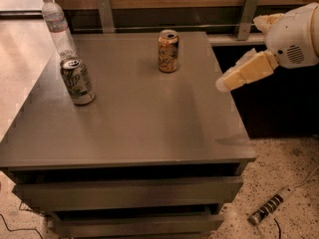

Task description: Pick orange can

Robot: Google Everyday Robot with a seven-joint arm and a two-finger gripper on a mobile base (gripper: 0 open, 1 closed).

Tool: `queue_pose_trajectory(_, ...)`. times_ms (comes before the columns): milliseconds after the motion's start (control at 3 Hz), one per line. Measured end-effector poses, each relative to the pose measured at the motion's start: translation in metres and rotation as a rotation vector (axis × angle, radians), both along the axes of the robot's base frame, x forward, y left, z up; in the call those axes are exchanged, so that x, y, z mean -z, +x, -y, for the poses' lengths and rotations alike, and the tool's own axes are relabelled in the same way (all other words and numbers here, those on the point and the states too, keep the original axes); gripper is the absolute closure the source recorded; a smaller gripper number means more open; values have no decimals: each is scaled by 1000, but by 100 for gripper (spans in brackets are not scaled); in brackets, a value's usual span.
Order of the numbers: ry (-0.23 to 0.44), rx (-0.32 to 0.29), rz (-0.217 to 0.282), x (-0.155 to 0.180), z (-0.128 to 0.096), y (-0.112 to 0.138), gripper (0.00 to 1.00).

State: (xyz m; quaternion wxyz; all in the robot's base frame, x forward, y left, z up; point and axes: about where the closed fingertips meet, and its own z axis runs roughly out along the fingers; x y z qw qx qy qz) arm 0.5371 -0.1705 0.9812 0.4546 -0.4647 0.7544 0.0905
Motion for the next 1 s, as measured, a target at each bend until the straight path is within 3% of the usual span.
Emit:
queue_pose_trajectory(333,0,0,0,0,0,0,0)
queue_pose_trajectory(667,53,-6,24,-1,-8,29,0)
queue_pose_trajectory(1000,171,-24,68,2,-28,75,0)
